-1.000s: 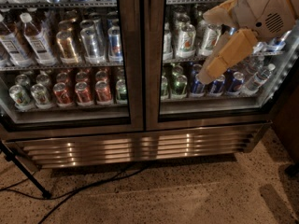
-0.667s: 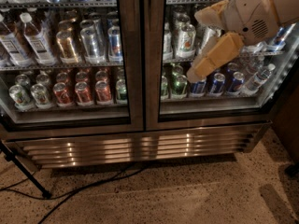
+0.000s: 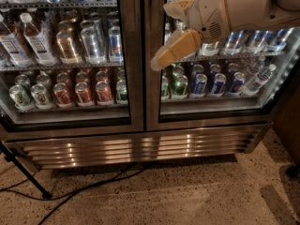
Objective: Open left fridge door
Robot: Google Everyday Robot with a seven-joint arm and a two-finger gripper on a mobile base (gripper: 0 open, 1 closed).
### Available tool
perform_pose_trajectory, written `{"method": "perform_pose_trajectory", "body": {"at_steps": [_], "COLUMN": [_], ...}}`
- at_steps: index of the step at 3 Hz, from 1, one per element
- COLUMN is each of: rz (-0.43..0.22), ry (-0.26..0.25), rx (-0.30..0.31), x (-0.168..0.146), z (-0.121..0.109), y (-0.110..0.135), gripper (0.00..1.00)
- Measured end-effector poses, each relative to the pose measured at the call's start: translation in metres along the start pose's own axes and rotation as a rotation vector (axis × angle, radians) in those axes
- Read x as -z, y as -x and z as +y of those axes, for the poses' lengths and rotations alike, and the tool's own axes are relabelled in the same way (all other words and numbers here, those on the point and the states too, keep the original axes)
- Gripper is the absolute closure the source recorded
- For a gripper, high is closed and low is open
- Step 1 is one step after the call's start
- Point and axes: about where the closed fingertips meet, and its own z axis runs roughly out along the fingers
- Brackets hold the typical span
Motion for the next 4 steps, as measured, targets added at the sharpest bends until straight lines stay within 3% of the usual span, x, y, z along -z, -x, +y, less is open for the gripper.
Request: {"method": "perform_pose_trajectory", "body": {"at_steps": [1,3,4], "rz": [0.000,-0.170,-0.201], "ry": [0.000,-0.008,-0.026], "rx": [0.000,0.045,0.061], "x": [0.000,-0.045,-0.055], "z": [0.000,-0.022,-0.031], "y": [0.000,0.021,0.028], "gripper": [0.00,0.00,0.00]}}
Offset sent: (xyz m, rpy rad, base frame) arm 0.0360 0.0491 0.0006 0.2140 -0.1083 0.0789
